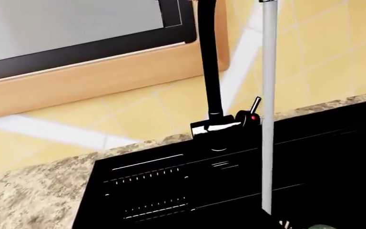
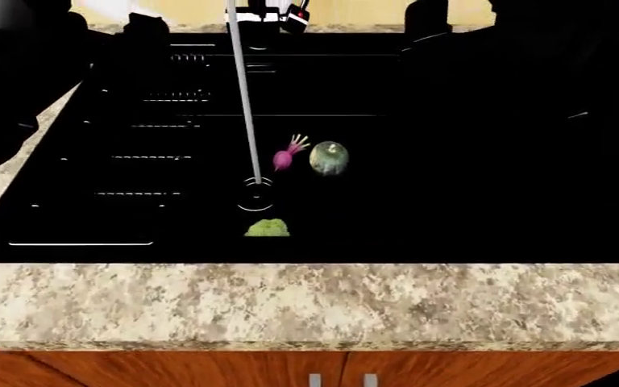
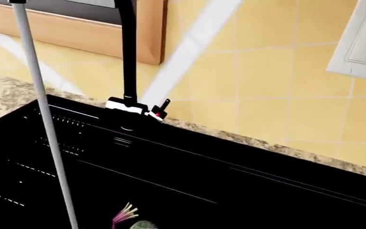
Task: Pick the broccolis and squashs from the sink and place them in one bowl. Place the beet in the other bowl. Then turn off the sink faucet.
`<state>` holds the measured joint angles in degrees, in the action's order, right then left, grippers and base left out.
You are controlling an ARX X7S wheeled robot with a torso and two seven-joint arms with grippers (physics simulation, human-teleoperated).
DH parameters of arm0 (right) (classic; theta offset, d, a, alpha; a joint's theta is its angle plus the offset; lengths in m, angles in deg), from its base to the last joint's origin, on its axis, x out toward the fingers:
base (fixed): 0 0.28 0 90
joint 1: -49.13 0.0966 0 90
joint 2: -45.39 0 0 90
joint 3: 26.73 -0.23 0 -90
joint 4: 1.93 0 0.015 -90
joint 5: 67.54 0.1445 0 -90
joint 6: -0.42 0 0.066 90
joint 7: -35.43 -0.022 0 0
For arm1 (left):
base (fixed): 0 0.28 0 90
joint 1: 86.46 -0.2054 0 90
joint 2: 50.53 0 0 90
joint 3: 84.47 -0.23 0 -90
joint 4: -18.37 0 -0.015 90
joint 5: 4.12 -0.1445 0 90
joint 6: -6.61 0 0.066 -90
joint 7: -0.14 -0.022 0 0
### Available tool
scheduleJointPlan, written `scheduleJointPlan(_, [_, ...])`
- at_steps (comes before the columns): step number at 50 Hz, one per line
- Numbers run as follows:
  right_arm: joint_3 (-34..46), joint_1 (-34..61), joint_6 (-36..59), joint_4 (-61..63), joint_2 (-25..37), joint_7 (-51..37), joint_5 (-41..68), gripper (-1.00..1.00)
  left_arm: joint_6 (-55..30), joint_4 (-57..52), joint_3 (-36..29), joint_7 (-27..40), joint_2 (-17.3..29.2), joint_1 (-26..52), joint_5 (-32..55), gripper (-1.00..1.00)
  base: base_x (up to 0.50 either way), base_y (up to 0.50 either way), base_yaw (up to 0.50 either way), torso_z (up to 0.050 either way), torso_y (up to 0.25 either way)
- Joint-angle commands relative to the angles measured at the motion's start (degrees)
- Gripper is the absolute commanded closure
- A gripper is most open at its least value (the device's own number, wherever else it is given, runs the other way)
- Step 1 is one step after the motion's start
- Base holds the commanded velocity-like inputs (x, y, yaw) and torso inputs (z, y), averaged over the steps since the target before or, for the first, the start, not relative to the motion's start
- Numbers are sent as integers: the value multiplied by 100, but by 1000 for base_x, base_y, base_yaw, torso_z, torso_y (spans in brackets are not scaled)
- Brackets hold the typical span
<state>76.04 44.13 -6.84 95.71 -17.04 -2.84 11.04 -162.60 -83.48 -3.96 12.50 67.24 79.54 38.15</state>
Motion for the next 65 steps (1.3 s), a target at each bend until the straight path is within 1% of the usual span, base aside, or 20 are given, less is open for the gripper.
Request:
scheduleJointPlan(1, [108,29,-62,-5,73,-17,80,-100,-5,89,-14,92,27,-29,-22,-100,500,0,0,0,0])
scheduleJointPlan(12, [299,212,-143,-98,90,111,3,-100,-91,204,-102,153,66,99,-50,-100,500,0,0,0,1])
scheduleJointPlan(29, [350,173,-186,3,157,-39,226,-100,-92,180,-104,184,84,86,32,-100,500,0,0,0,1])
scheduleJointPlan(45, [451,135,-320,-20,233,59,253,-100,3,228,-111,208,104,10,56,-100,499,0,0,0,1])
scheduleJointPlan(53, [629,143,-3,-254,243,493,758,-100,81,330,-206,191,85,17,26,-100,0,0,0,0,0])
scheduleJointPlan(65, [908,80,376,-291,313,458,1722,-100,158,380,-222,183,111,-36,39,-100,0,0,0,0,0])
